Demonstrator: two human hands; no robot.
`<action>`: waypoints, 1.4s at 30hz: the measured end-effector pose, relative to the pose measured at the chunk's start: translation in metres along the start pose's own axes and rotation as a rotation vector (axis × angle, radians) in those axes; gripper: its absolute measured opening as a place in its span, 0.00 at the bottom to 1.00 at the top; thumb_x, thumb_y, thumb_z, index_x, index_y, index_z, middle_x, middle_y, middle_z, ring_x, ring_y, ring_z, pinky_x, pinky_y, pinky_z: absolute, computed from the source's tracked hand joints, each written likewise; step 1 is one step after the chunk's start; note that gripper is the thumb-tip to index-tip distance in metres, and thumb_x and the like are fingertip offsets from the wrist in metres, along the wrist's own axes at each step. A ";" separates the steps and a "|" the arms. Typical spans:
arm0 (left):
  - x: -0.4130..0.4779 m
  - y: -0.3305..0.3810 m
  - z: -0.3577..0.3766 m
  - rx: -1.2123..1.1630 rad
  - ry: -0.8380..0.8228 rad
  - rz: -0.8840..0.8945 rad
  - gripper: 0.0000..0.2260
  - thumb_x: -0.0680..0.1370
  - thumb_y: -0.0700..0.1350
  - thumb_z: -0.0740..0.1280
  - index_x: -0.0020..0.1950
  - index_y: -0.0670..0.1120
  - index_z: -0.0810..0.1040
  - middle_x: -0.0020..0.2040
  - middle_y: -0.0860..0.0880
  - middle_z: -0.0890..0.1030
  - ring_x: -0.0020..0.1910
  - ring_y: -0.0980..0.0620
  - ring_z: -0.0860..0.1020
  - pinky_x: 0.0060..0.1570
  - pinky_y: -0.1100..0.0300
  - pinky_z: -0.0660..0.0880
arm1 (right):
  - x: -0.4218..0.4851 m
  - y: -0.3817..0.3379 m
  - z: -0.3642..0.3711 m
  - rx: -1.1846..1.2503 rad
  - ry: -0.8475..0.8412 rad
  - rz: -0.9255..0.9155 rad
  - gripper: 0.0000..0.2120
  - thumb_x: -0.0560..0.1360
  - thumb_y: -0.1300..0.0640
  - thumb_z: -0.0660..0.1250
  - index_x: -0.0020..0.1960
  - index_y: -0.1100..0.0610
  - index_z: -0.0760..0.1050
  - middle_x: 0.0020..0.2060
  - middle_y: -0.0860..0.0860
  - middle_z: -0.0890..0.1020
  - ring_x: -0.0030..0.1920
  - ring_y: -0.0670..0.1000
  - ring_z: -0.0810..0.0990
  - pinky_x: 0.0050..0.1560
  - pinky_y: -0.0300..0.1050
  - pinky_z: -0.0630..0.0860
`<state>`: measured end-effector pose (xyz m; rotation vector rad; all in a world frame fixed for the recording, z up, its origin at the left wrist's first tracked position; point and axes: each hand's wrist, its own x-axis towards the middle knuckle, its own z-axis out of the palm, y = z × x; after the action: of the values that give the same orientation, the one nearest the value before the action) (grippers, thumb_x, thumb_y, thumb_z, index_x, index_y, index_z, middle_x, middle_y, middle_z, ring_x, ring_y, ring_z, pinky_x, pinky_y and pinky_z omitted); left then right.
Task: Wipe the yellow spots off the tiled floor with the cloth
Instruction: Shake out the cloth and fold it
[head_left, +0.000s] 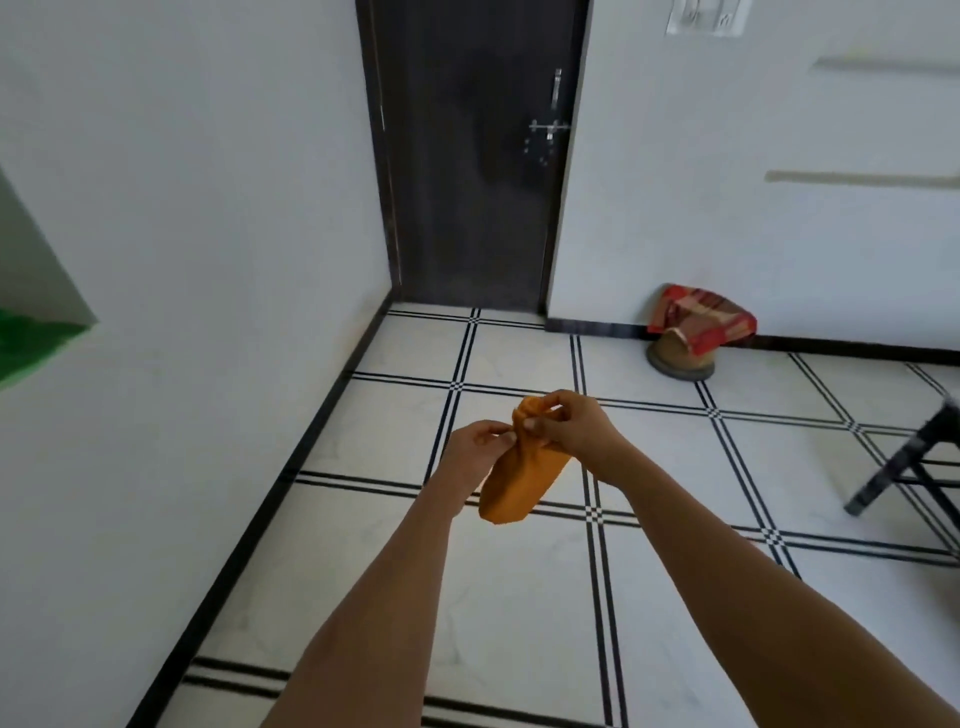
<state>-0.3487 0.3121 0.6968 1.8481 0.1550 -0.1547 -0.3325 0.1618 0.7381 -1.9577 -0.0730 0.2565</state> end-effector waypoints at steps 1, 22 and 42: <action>0.007 0.001 0.002 -0.012 0.006 -0.012 0.12 0.78 0.48 0.64 0.59 0.45 0.75 0.58 0.44 0.78 0.57 0.45 0.76 0.61 0.49 0.72 | 0.008 -0.003 -0.004 -0.049 -0.001 -0.003 0.13 0.72 0.57 0.71 0.53 0.60 0.73 0.45 0.55 0.78 0.44 0.52 0.79 0.47 0.44 0.78; 0.130 0.090 0.042 -0.044 0.605 0.099 0.05 0.76 0.42 0.67 0.45 0.52 0.78 0.43 0.48 0.81 0.46 0.50 0.79 0.52 0.54 0.77 | 0.217 -0.033 -0.101 -0.098 -0.641 -0.299 0.07 0.74 0.58 0.68 0.52 0.57 0.77 0.42 0.56 0.80 0.46 0.57 0.80 0.49 0.52 0.79; -0.015 0.099 0.095 0.023 1.128 -0.098 0.03 0.76 0.42 0.67 0.47 0.46 0.79 0.44 0.47 0.81 0.45 0.49 0.80 0.47 0.59 0.78 | 0.125 -0.038 -0.069 -0.201 -1.199 -0.378 0.11 0.73 0.63 0.68 0.54 0.61 0.80 0.52 0.54 0.82 0.56 0.52 0.78 0.56 0.42 0.71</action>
<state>-0.3470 0.1930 0.7669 1.7526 1.0148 0.8403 -0.1931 0.1357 0.7808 -1.6718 -1.2570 1.1573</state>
